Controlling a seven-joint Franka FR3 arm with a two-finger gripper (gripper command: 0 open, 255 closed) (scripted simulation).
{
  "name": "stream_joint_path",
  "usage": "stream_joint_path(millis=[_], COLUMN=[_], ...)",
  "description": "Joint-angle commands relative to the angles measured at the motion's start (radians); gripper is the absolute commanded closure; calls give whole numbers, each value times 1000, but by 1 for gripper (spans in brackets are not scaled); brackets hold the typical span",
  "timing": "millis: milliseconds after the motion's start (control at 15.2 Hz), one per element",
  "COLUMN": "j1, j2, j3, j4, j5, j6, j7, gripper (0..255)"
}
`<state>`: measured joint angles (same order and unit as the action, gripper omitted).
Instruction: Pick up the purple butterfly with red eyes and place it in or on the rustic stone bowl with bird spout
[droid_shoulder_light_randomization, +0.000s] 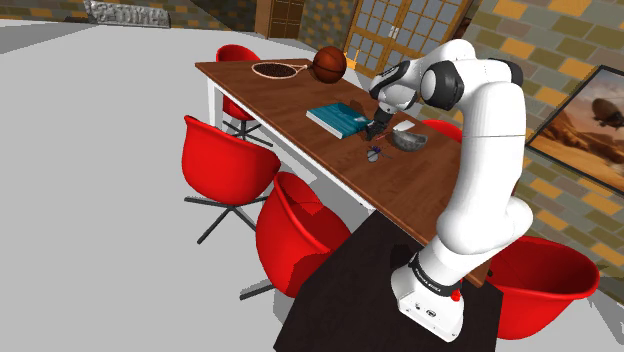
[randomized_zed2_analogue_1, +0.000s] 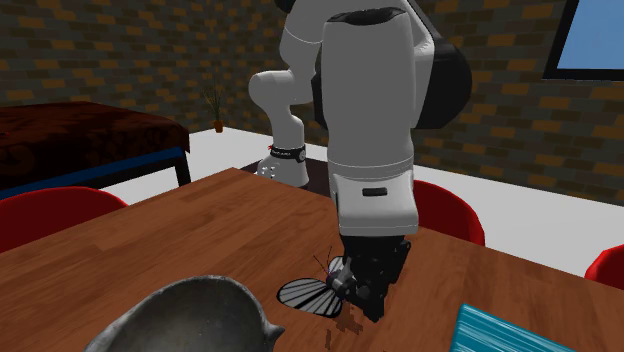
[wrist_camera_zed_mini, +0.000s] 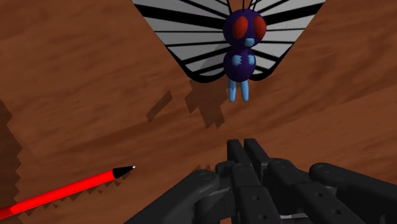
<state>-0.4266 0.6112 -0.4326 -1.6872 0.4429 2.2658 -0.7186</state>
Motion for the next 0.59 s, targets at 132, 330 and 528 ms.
stream_joint_path(millis=[132, 330, 528], j1=[0, 0, -12], j2=[0, 0, -111], j3=[0, 0, -6], j4=[0, 0, -130], j5=[0, 0, -2], j6=[0, 0, 10], j7=[0, 0, -92], gripper=[255, 0, 0])
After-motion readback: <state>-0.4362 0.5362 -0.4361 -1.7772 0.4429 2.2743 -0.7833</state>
